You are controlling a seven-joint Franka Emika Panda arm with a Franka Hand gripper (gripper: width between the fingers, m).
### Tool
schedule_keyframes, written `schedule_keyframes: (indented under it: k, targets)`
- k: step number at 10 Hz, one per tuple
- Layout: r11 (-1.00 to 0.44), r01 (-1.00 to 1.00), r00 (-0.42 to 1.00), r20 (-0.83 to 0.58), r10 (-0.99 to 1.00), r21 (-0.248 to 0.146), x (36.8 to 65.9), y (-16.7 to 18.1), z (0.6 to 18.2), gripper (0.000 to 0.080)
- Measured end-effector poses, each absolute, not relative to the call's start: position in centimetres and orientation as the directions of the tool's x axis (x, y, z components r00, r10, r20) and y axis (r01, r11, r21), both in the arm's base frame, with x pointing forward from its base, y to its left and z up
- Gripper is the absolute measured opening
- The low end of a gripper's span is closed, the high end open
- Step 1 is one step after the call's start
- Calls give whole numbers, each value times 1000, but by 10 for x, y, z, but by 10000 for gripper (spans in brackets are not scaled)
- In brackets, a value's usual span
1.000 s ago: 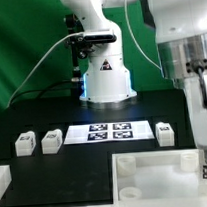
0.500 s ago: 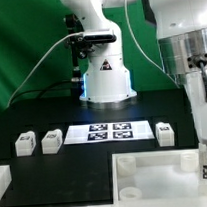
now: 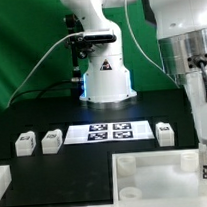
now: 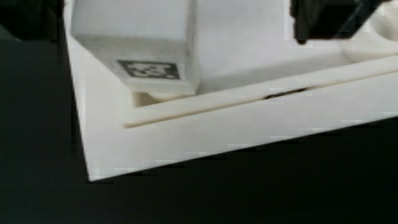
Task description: Assemble one leg
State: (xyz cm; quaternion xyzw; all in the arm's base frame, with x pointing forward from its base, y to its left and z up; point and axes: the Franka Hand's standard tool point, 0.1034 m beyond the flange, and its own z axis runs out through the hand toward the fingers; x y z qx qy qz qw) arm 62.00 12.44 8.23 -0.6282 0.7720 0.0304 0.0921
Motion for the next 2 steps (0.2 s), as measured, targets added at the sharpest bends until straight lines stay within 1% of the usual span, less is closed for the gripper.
schedule_keyframes:
  k: [2]
  targets:
    - [208,-976,-193,-180,-964,-69,620,124,82,649]
